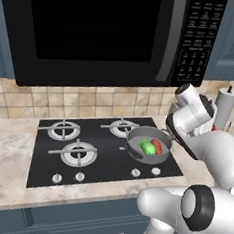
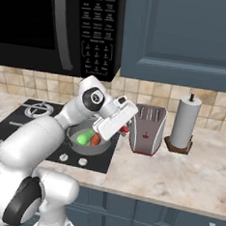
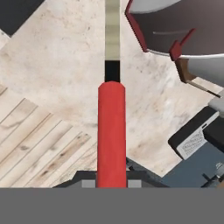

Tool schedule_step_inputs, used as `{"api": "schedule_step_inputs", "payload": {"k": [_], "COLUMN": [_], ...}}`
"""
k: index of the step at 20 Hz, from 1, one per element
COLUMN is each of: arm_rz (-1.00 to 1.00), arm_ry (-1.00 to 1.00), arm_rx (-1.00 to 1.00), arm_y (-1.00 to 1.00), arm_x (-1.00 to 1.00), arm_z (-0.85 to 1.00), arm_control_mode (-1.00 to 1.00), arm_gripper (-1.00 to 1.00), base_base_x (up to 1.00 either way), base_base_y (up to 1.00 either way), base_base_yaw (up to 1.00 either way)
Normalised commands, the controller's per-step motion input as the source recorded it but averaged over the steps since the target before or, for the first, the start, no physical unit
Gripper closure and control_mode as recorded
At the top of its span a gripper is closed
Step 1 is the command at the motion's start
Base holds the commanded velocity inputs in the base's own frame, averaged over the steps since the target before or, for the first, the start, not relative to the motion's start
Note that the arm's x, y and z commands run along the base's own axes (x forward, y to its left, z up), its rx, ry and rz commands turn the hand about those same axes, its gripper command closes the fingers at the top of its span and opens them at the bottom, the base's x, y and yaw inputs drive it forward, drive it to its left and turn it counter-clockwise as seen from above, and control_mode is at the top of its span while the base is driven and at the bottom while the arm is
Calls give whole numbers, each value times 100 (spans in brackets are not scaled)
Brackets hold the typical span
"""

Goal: Put the corn and sweet potato in the pot. Retrieve the spatula and lightly stir the vegetables in the pot.

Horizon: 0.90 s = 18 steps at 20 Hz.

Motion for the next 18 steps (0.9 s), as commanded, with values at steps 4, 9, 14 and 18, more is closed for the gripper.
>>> {"api": "schedule_step_inputs", "payload": {"k": [4, 9, 14, 18], "arm_rz": [0, 0, 5, 8], "arm_ry": [-3, 0, -3, -15], "arm_rx": [-21, -12, -2, 0], "arm_y": [3, 0, 0, 0], "arm_x": [15, 23, -2, -4], "arm_z": [0, 0, 3, 22], "arm_control_mode": [-100, -100, -100, -100], "arm_gripper": [100, 100, 100, 100], "base_base_x": [0, 0, 0, 0], "base_base_y": [0, 0, 0, 0], "base_base_yaw": [0, 0, 0, 0]}}
